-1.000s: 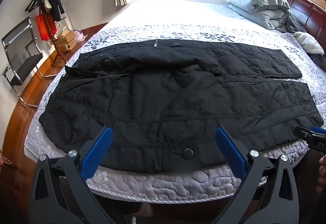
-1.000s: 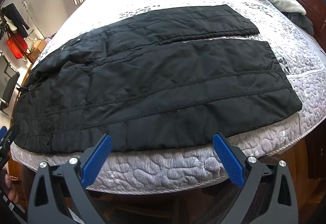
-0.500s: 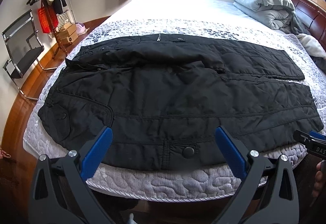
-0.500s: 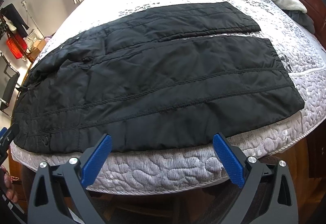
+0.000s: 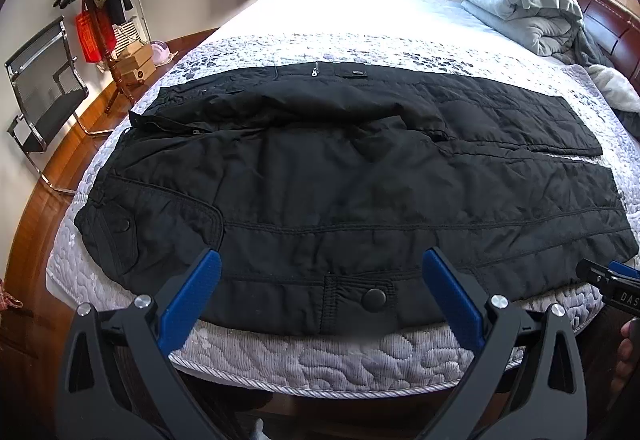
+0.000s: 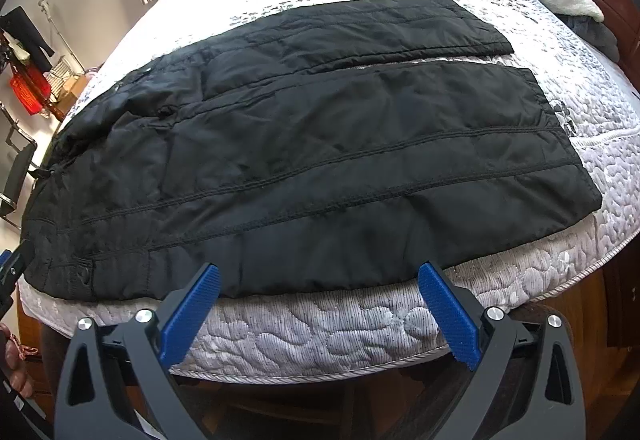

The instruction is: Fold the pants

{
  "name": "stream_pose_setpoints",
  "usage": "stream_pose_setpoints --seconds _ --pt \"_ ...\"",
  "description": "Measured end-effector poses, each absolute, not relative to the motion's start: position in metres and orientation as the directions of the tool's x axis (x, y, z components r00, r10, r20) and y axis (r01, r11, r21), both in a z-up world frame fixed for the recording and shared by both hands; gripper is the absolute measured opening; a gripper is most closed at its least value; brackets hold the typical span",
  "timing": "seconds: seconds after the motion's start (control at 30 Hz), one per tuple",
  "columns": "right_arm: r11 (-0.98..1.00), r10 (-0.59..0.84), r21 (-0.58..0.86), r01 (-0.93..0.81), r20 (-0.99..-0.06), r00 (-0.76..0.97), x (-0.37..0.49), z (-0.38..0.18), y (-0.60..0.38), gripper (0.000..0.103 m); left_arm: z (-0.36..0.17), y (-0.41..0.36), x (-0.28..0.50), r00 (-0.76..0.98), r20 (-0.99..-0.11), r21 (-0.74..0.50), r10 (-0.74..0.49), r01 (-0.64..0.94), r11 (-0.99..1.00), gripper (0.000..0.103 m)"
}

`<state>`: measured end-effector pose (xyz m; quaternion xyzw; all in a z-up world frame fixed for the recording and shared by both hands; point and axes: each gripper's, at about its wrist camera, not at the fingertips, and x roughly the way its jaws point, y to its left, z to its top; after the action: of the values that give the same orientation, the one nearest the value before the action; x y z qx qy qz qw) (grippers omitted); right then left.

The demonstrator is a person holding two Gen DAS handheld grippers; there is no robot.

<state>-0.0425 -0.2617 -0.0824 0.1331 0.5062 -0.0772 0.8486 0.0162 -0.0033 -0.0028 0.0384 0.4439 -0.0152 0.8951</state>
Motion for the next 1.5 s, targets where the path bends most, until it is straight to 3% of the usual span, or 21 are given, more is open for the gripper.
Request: stream_pose_setpoints --seconds 1.5 --pt "0.953 0.023 0.158 0.260 -0.889 0.458 -0.0379 -0.0920 -0.2627 0.099 -0.0078 -0.0069 0.0203 0.585 -0.811 0.068 0.012 0.075 0.995 0.100"
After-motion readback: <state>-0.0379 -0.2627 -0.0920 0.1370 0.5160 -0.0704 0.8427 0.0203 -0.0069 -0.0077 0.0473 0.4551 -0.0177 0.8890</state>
